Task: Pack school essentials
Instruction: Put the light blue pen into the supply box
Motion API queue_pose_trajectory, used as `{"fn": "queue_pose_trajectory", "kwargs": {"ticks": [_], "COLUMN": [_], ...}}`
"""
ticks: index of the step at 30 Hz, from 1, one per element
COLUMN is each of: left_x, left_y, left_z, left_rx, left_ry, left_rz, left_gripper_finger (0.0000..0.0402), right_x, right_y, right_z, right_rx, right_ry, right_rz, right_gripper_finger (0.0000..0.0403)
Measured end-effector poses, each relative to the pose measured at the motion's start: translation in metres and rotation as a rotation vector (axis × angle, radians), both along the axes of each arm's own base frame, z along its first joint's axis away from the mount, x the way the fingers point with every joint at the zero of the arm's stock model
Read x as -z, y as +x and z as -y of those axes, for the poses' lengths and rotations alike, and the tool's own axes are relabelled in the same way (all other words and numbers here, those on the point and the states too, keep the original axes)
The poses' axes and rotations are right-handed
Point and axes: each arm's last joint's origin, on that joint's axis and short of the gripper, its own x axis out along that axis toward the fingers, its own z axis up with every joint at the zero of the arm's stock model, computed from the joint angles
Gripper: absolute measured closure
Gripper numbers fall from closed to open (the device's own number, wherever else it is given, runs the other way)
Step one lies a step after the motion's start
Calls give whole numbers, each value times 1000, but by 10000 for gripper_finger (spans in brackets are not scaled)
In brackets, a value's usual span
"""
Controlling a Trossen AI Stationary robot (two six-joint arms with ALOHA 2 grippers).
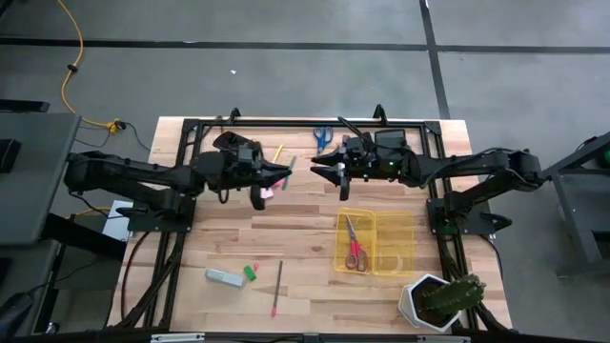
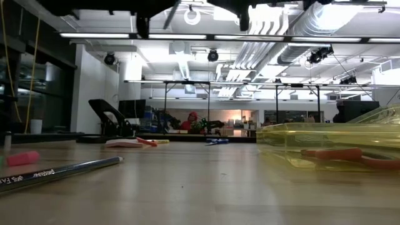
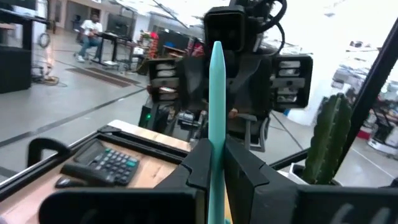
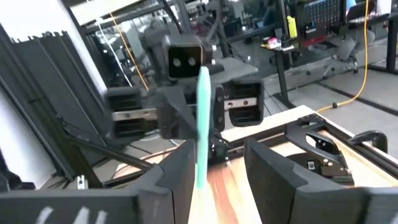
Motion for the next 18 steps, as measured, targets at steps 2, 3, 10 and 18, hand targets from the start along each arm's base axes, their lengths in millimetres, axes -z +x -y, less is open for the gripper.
{"fn": "queue_pose_trajectory", "kwargs": {"ticks": [2, 3, 10, 18], "left_x": [-4, -5, -6, -8], "left_y": [11, 17, 36, 36], "left_z": [-1, -2, -6, -6], "left_rx": [18, 23, 13, 13], "left_ry": [12, 13, 4, -6], "left_rz": [-7, -8, -26, -16], "left_gripper_finger": [387, 387, 387, 387], "right_x": [-1, -3, -18, -15], "right_y": [8, 11, 19, 17], "right_z": [1, 1, 0, 3], "right_rx": [0, 0, -46, -38], "right_ry": [0, 0, -64, -42], "right_rz": [-2, 2, 42, -14], "right_gripper_finger": [272, 272, 272, 272]}}
